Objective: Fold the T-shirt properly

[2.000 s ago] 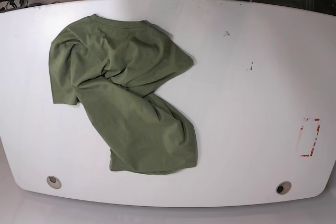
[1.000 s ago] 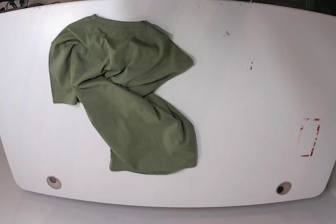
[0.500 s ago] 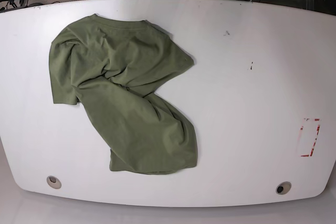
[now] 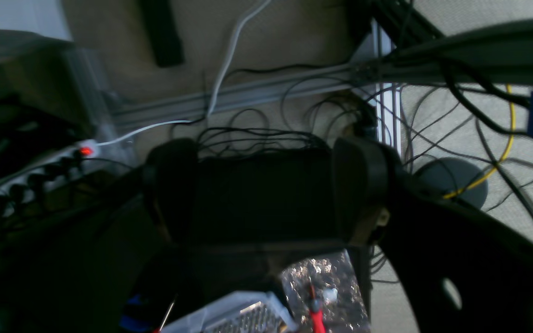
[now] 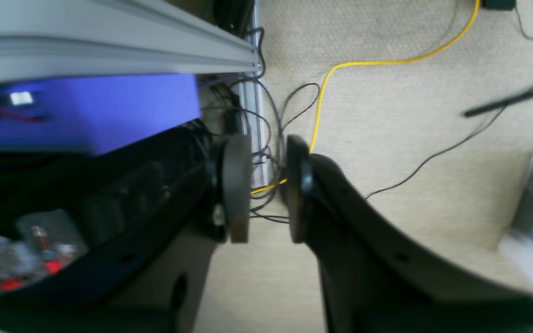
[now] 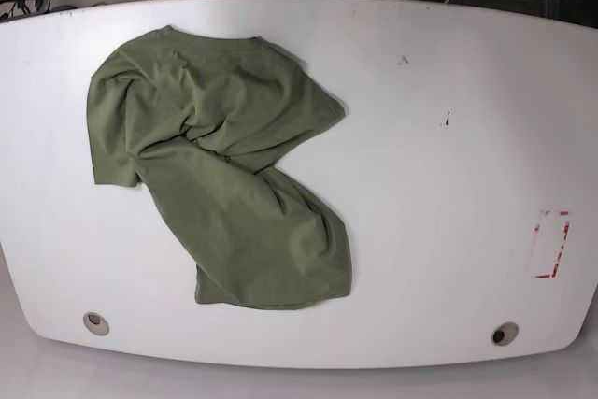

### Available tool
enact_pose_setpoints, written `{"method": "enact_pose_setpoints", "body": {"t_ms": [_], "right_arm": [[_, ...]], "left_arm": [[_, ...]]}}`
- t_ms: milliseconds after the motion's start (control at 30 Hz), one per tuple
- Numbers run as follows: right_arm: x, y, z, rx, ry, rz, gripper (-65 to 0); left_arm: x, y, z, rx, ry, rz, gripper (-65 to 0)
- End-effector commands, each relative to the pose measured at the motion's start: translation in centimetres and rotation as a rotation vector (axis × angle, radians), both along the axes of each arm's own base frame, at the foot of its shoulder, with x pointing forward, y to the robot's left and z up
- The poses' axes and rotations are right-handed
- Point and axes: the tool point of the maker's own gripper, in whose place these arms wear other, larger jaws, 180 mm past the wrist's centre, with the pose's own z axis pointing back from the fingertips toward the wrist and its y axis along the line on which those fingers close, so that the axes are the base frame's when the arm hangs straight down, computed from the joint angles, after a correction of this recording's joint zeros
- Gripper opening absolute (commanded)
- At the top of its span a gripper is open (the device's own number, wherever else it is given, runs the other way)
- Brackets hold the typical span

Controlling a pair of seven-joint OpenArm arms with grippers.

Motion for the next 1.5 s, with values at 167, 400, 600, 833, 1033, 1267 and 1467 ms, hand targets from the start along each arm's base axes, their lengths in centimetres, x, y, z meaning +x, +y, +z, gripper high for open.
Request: {"method": "enact_pose_setpoints", "body": {"t_ms": [167,400,600,833,1033,1267,1467], "right_arm": [[-0.2,-0.7,5.9,0.012,-0.043,-0.048,-52.8],[1.0,-1.6,10.5,0.007,-0.115,-0.090,-52.8],[4.3,-2.2,13.1,-0.016,-0.216,-0.067,-52.8],[7.0,-4.1,13.8,-0.070,-0.293,-0.070,-52.8],[11.3,-6.7,14.1,-0.136,-0.411,-0.093,-52.8],[16.8,-6.5,15.0,-0.111,-0.548,-0.042,-52.2],[20.8,-7.9,14.6,-0.131,-0.535,0.051,-52.0]], "left_arm": [[1.8,0.6,6.3,0.038,-0.122,-0.045,-23.5],[4.1,2.2,11.7,-0.003,-0.239,0.021,-23.5],[7.0,3.7,15.6,-0.042,-0.343,0.059,-23.5],[10.1,6.5,18.6,0.012,-0.468,0.104,-23.5],[12.9,6.8,19.4,0.017,-0.559,0.108,-23.5],[15.2,6.7,20.2,0.002,-0.637,0.120,-22.6],[15.7,6.6,20.3,-0.004,-0.679,0.180,-12.4]]}}
